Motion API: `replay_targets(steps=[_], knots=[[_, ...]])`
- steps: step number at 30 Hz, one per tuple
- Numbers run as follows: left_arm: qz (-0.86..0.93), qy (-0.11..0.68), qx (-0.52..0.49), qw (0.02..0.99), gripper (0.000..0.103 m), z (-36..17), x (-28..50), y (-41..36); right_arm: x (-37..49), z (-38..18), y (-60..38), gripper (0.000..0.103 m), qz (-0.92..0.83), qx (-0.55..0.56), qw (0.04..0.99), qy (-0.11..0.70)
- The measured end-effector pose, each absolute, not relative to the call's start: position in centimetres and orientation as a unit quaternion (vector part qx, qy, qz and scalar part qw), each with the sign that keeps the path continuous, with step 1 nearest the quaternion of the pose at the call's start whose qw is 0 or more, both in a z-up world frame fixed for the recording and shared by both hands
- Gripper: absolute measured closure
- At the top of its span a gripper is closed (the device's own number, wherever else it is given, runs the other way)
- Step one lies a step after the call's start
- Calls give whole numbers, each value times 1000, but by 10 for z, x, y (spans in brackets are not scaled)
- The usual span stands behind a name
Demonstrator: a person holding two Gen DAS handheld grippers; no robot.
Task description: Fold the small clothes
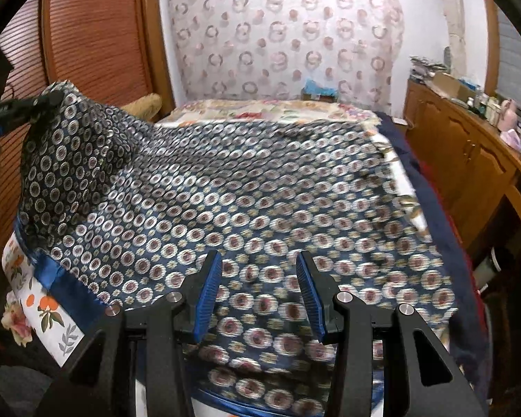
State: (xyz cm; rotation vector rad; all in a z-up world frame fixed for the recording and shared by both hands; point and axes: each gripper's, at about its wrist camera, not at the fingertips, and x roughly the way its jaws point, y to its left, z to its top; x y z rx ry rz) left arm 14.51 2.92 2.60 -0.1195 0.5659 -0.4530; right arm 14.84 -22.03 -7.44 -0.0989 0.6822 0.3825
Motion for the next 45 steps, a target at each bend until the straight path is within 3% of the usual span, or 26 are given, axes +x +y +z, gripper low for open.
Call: replay_targets(steps=[9,16,19,21,23,28,45], knots=[[-331,274,-11,903,99,63,169,-85,146,-66,-271,57,153,-11,937,315],[-382,285,11,879,99,74,157,-132,146,-70,-293,57,141,2,940,312],[-370,302,25,878,89,63,160,-134,147,-72,-296,57,136,3,941,310],[-355,313,36,880,76,56,166,-134,149,-74,-294,57,135,4,941,309],[-353,320,36,878,56,48,168,-130,154,-75,-292,57,133,4,941,310],[-338,324,34,883,42,34,166,-116,154,-71,-288,57,133,3,942,309],[-218,329,2,919,41,-14,149,-17,156,-34,-256,57,168,-22,946,277]])
